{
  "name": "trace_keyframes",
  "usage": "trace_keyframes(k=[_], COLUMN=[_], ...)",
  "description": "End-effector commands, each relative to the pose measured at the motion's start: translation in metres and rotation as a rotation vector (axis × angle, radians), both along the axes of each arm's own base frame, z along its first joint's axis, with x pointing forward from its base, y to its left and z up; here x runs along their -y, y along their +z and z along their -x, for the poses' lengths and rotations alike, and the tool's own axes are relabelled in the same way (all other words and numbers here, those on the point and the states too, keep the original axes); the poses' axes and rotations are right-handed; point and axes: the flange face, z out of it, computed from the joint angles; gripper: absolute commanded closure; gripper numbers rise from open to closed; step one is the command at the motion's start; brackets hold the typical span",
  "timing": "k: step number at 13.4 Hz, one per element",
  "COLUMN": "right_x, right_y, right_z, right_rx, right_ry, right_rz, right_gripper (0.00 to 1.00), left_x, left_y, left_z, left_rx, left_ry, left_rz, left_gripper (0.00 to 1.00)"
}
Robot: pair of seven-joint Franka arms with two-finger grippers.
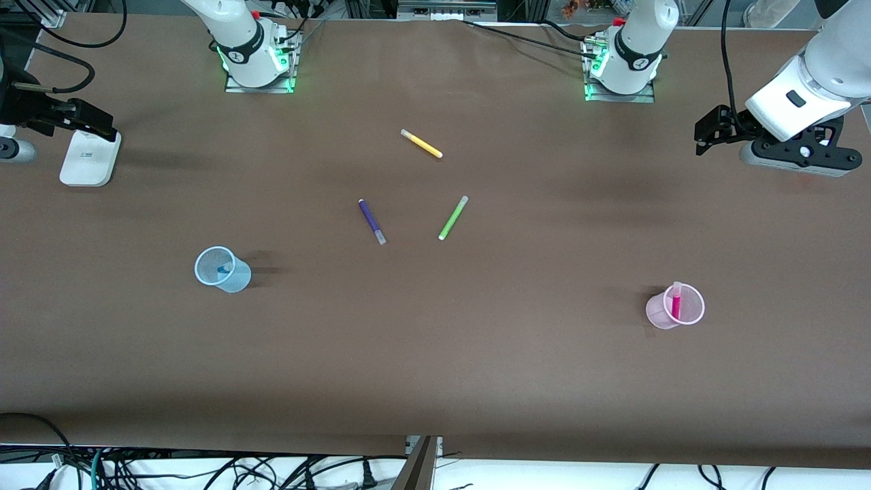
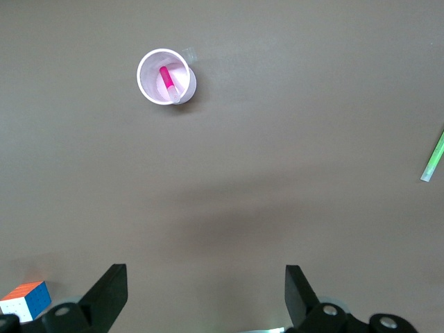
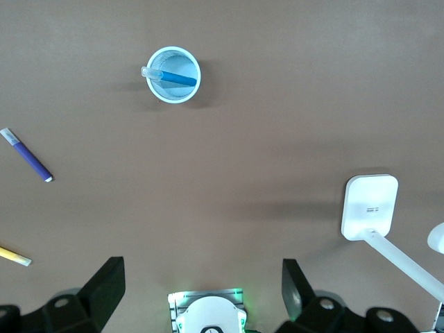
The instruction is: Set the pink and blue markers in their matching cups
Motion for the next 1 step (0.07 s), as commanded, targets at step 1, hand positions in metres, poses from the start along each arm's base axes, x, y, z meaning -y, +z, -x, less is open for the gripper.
trace_keyframes(k=[1], right_x=[-0.0006], right_y=[0.006], right_z=[-0.0006], right_rx=[-0.003], right_ry=[-0.016], right_rz=[-0.014], right_gripper=[0.0], left_x=[0.0015], left_y=[0.0063], left_z=[-0.0031], left_rx=[0.004], left_ry=[0.005], left_rz=[-0.012], left_gripper=[0.0])
